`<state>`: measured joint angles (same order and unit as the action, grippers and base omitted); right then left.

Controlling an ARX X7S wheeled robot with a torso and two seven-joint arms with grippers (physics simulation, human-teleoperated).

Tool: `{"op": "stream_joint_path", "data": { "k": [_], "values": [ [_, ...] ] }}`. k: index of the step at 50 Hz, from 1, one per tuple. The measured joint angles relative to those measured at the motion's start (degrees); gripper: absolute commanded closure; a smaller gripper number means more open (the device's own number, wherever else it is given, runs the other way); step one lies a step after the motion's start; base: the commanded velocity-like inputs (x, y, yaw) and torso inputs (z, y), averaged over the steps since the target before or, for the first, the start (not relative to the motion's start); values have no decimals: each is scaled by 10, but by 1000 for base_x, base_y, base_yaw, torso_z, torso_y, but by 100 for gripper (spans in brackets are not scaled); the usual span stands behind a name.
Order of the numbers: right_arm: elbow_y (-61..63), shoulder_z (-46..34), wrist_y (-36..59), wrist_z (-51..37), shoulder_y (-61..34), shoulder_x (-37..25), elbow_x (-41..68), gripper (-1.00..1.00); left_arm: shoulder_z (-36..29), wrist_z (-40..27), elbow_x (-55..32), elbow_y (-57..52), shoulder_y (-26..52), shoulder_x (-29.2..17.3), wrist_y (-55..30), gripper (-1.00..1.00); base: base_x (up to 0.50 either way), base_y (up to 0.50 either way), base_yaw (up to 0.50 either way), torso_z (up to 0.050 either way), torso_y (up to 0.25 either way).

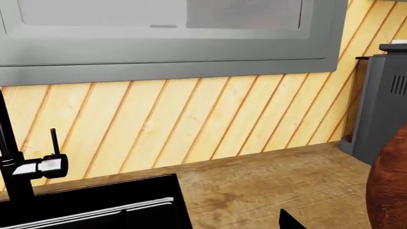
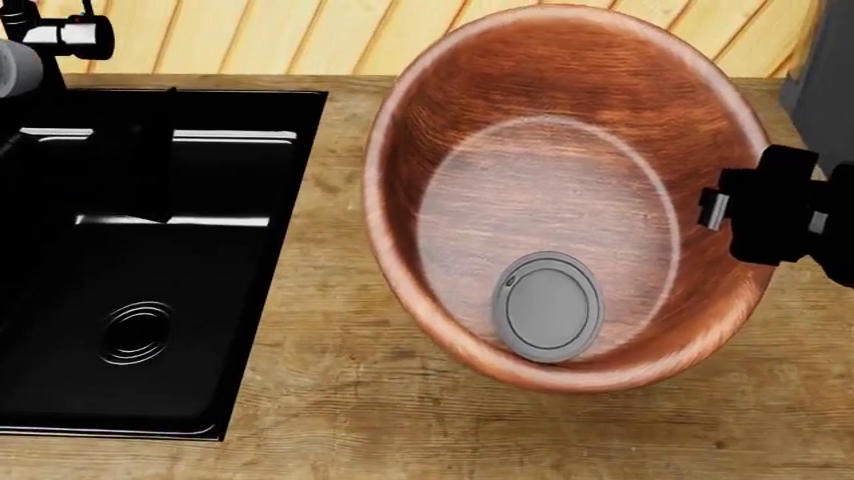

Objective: Place the cup inside the bowl on the dining table and move the bowl to any counter.

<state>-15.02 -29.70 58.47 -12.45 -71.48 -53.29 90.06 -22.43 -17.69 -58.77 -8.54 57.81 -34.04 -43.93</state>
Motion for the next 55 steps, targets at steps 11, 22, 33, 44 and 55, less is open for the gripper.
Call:
{"op": "stream_joint_path", "data": {
  "k": [11,22,33,44,55],
  "values": [
    [-44,-25,-21,19,6,37,-26,100,1,0,0,-1,-2,-2,2,-100,0,0,0,0,0],
    [-108,-60,-59,49,19,89,-82,100,0,-1,0,0,-2,-3,3,-100,0,0,0,0,1],
    [-126,-74,-70,58,35,105,-99,100,-1,-1,0,0,-2,-3,4,-100,0,0,0,0,1],
    [-120,-71,-71,56,48,102,-99,100,-3,-2,0,0,-2,-1,5,-100,0,0,0,0,0],
    [-109,-65,-69,50,58,95,-96,100,-4,-1,0,1,-3,-1,6,-100,0,0,0,0,0]
  ]
}}
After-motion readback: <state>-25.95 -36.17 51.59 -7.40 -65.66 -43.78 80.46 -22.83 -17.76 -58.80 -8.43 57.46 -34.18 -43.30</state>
